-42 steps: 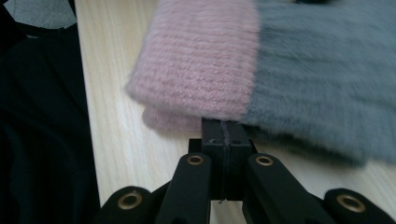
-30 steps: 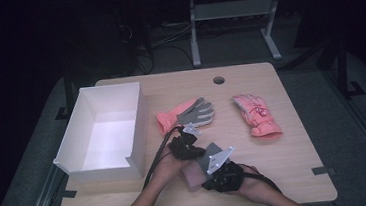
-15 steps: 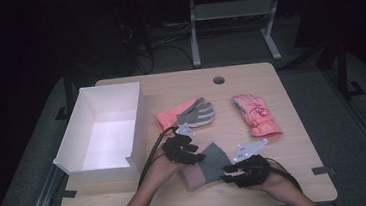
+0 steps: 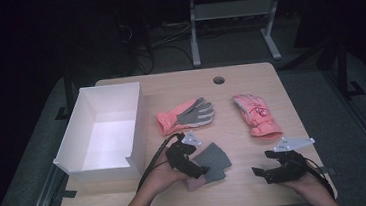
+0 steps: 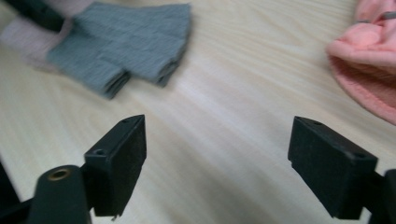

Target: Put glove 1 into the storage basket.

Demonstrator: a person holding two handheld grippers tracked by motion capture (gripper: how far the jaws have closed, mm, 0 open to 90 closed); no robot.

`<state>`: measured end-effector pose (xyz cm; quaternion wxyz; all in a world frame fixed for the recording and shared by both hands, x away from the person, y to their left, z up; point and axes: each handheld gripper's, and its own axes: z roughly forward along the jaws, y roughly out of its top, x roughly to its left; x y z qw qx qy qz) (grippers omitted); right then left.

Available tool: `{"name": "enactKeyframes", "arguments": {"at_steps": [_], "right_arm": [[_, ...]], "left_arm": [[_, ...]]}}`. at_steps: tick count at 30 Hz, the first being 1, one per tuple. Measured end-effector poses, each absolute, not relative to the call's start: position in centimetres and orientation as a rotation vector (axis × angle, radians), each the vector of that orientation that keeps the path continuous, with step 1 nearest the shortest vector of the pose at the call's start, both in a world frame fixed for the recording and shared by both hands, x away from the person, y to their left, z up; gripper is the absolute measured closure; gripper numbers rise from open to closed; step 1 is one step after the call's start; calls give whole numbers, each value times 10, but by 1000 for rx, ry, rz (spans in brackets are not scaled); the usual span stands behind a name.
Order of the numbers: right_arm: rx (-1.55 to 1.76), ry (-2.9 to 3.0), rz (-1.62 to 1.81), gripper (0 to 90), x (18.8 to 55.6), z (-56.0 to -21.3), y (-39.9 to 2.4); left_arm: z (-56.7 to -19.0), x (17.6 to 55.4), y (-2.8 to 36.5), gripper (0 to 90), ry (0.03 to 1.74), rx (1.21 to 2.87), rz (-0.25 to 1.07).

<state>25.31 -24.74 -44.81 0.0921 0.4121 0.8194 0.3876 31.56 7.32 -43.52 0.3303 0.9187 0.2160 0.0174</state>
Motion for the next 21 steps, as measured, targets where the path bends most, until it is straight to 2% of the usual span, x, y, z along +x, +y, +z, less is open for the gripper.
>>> {"name": "enactKeyframes", "arguments": {"at_steps": [5,15,21], "right_arm": [[1211,2446,1118,162,257,-452,-244],[1224,2440,1106,164,258,-453,-246],[1226,2434,1107,167,257,-452,-246]], "left_arm": [[-445,313,65,134,533,2468,60],[-455,313,63,134,560,2481,26],[-455,312,62,174,570,2489,0]]}}
